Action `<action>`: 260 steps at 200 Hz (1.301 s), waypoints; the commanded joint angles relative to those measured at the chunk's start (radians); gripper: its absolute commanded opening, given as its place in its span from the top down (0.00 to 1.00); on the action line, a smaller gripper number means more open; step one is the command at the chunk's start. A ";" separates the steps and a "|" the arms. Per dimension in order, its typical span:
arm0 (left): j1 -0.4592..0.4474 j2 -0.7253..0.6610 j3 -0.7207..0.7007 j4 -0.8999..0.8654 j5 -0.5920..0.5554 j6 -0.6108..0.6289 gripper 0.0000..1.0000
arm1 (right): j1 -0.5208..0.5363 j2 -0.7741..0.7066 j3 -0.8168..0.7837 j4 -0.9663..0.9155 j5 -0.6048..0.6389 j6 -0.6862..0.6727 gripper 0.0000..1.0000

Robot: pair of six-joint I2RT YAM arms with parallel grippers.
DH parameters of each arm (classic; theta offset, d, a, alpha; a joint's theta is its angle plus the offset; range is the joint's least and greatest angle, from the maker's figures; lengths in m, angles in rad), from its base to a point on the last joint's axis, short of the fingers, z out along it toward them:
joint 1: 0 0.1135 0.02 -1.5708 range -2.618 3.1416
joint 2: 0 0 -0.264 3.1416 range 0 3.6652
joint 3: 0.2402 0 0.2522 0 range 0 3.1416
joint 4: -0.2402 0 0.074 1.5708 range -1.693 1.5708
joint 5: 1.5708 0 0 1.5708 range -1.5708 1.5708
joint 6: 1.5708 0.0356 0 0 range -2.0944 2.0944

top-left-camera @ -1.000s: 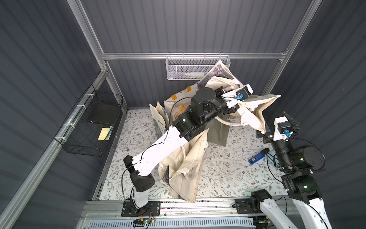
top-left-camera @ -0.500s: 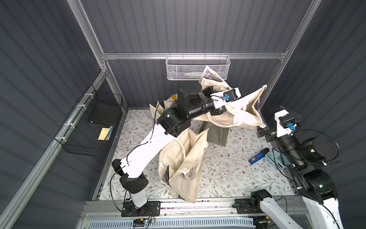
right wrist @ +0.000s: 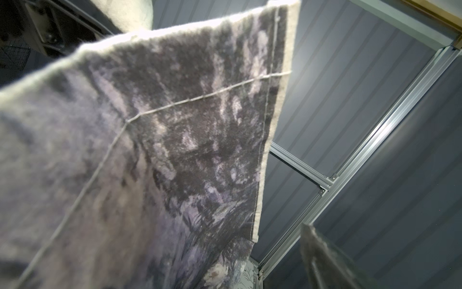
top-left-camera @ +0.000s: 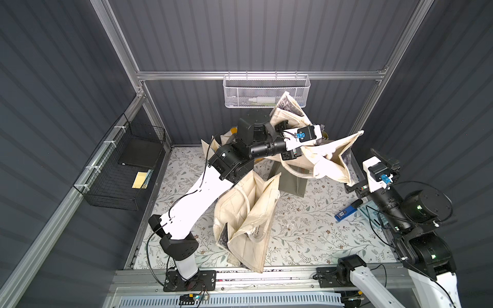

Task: Put away the canvas bag
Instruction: Press the canvas bag.

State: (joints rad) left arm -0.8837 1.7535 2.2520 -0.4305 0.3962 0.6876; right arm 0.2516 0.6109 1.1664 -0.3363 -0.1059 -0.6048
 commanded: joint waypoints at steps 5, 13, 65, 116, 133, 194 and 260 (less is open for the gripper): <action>0.014 -0.062 0.027 0.017 0.173 -0.047 1.00 | 0.000 -0.015 -0.008 0.044 0.000 -0.030 0.02; 0.018 -0.061 0.028 0.017 0.200 -0.056 1.00 | 0.000 -0.015 -0.003 0.047 -0.002 -0.018 0.01; 0.023 -0.062 -0.012 0.046 0.246 -0.107 1.00 | 0.000 -0.033 0.024 0.045 0.016 0.072 0.02; 0.023 -0.089 -0.108 0.137 0.130 -0.183 1.00 | 0.000 -0.072 0.029 0.026 0.070 0.186 0.02; 0.023 -0.092 -0.104 0.155 0.066 -0.201 1.00 | 0.000 -0.082 0.043 0.020 0.065 0.210 0.02; 0.023 -0.109 -0.150 0.401 -0.039 -0.369 1.00 | 0.001 -0.051 0.121 -0.087 -0.100 0.229 0.02; 0.024 -0.015 0.008 0.288 -0.014 -0.610 1.00 | 0.007 -0.193 0.178 -0.009 0.156 0.283 0.02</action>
State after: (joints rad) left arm -0.8577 1.7340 2.2139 -0.1757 0.3798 0.2085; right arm 0.2512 0.4934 1.3106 -0.4164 -0.1108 -0.3573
